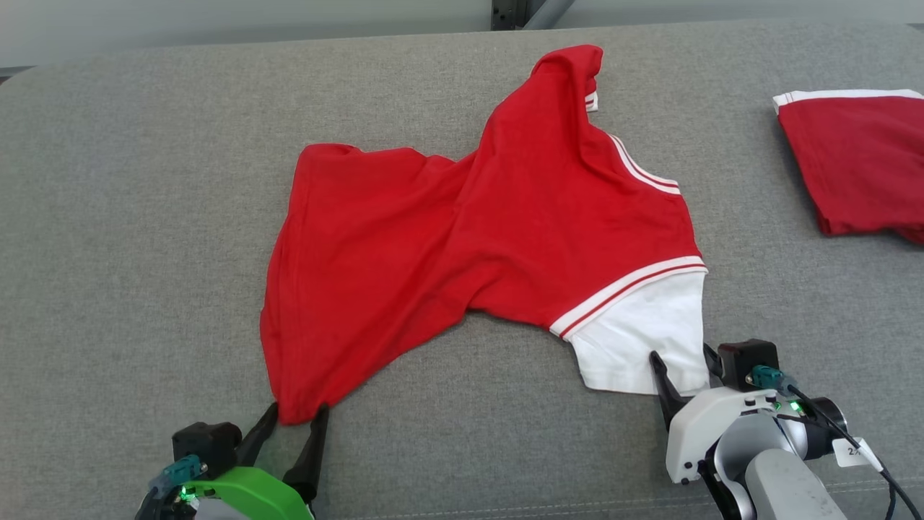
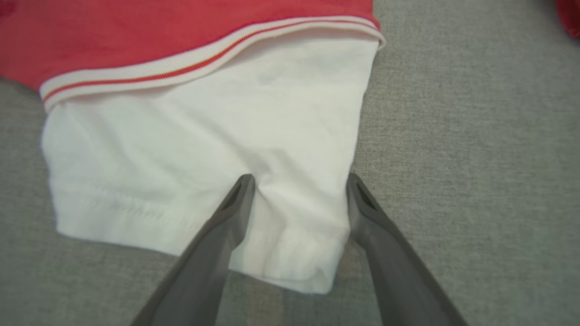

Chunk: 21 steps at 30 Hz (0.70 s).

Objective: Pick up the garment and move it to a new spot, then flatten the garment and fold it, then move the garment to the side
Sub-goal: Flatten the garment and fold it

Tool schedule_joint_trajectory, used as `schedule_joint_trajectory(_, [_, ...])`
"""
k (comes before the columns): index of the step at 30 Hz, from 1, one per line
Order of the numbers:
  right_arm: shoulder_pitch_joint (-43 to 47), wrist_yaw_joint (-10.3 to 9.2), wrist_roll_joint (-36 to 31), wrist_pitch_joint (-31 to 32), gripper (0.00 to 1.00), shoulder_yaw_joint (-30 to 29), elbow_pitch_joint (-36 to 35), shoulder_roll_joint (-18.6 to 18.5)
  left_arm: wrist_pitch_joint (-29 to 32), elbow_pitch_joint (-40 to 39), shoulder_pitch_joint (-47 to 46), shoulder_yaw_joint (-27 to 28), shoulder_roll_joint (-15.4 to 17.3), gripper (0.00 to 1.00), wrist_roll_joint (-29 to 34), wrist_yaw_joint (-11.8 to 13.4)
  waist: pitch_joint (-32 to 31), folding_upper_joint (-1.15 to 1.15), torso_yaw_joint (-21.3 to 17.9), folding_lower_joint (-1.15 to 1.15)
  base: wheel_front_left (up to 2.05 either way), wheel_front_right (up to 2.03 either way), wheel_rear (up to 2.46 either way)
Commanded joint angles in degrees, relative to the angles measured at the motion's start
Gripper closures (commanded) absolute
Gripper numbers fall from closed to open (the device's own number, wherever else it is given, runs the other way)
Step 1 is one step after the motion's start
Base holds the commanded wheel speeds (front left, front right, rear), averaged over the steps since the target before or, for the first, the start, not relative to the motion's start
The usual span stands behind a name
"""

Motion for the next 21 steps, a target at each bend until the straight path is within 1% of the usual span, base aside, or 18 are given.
schedule_joint_trajectory(1, [0.3, -0.02, 0.5, 0.3, 0.00, 0.4, 1.5, 0.2, -0.5, 0.5, -1.1, -0.3, 0.8, 0.00, -0.2, -0.2, 0.1, 0.00, -0.1, 0.00, 0.00, 0.00, 0.00])
schedule_joint_trajectory(4, [0.4, 0.01, 1.0, 0.6, 0.00, 1.4, 2.6, 0.2, -2.0, 1.3, -2.3, -1.7, 1.6, 0.00, -1.0, -0.2, 0.1, 0.00, -0.1, 0.00, 0.00, 0.00, 0.00])
schedule_joint_trajectory(5, [0.7, 0.08, 1.2, 1.0, 0.55, 2.3, 3.1, 0.0, -2.4, 2.0, -2.5, -2.2, 1.8, 0.55, -1.3, -0.2, -0.1, 0.00, -0.1, 0.00, 0.00, 0.00, 0.00])
schedule_joint_trajectory(6, [0.9, 0.09, 1.7, 1.3, 0.76, 2.9, 3.5, 0.0, -2.7, 2.6, -2.7, -2.7, 2.0, 0.83, -1.6, -0.2, -0.3, 0.00, -0.1, 0.00, 0.00, 0.00, 0.00])
schedule_joint_trajectory(7, [1.1, 0.10, 2.4, 1.5, 1.00, 3.6, 3.7, 0.1, -2.9, 3.1, -2.9, -3.1, 2.1, 1.00, -1.8, -0.2, -0.5, 0.00, -0.1, 0.00, 0.00, 0.00, 0.00])
schedule_joint_trajectory(11, [1.4, 0.07, 6.9, 0.8, 1.00, 4.9, 2.5, -0.5, -4.2, 4.0, -2.8, -3.6, 2.9, 1.00, -3.9, -0.2, -1.7, 0.00, -0.6, 0.00, 0.00, 0.00, 0.00])
schedule_joint_trajectory(14, [1.6, -0.01, 13.1, -0.6, 1.00, 4.8, -1.9, -0.9, -4.4, 2.1, -1.5, -3.5, 4.2, 1.00, -6.6, -0.2, -2.9, 0.00, -1.1, 0.00, 0.00, 0.00, 0.00])
schedule_joint_trajectory(17, [3.0, -0.02, 20.0, -1.5, 1.00, 3.7, -8.7, -3.0, -4.1, -3.1, 0.4, -2.4, 5.5, 1.00, -10.6, -0.2, -4.1, 0.00, -1.8, 0.00, 0.00, 0.00, 0.00])
schedule_joint_trajectory(19, [4.4, -0.02, 24.7, -1.6, 1.00, 3.1, -15.4, -4.6, -3.7, -8.7, 2.1, -0.9, 7.1, 1.00, -13.7, -0.2, -4.8, 0.00, -2.3, 0.00, 0.00, 0.00, 0.00])
schedule_joint_trajectory(21, [5.1, -0.02, 29.4, -1.9, 1.00, 1.9, -23.2, -6.9, -3.7, -15.7, 3.7, 1.9, 8.5, 1.00, -16.9, -0.1, -5.0, 0.00, -2.8, 0.00, 0.00, 0.00, 0.00])
